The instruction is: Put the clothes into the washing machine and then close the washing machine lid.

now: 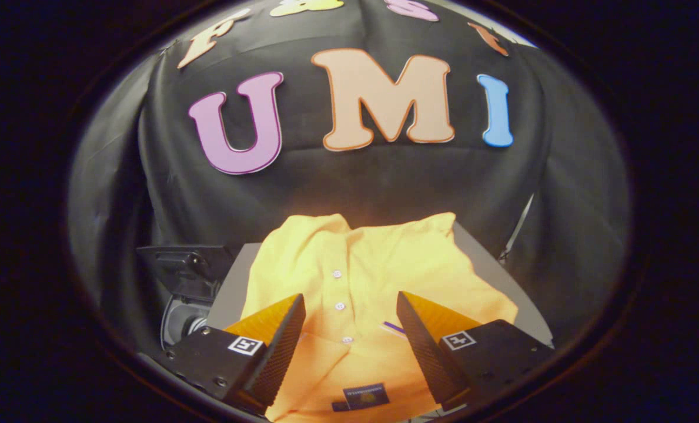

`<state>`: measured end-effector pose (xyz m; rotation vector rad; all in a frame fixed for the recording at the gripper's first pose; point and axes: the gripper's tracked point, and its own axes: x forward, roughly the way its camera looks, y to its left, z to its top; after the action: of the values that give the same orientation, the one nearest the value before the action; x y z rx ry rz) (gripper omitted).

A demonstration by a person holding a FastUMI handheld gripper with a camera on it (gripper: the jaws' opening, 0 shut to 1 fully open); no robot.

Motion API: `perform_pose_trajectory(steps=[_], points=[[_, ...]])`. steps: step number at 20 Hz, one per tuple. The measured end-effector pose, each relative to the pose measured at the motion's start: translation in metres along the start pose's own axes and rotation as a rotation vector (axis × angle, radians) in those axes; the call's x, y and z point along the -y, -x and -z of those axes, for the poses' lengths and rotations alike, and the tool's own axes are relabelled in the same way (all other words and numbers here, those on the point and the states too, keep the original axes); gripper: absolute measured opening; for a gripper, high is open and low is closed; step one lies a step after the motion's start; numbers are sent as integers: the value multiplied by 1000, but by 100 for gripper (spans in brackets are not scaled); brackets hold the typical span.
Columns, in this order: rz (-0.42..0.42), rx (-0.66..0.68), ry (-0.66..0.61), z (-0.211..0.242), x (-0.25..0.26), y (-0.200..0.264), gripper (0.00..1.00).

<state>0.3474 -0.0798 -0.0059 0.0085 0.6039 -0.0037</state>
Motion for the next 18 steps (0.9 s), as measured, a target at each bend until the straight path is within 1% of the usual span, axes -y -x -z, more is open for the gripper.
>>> perform_pose_trajectory(steps=[1, 3, 4, 5, 6, 7, 8, 10, 11, 12, 14, 15, 16, 18], points=[[9, -12, 12, 0, 0, -5, 95], [9, -92, 49, 15, -1, -12, 95], [4, -133, 42, 23, 1, -15, 95], [-1, -127, -6, 20, 0, -14, 96], [-6, -87, -41, 15, 1, -17, 99], [-14, -101, -39, 21, 3, -17, 98], [-9, -63, -30, 19, 5, -15, 95], [-6, -30, -16, 20, 6, -13, 83], [-17, -2, -3, 20, 3, -12, 80], [-30, 15, -4, 23, 0, -11, 65], [-39, 45, -49, 23, 0, -2, 36], [-49, 44, -86, 27, 1, 4, 35], [-55, 55, -136, 28, 1, 6, 26], [-93, 47, -231, 37, -6, 22, 9]])
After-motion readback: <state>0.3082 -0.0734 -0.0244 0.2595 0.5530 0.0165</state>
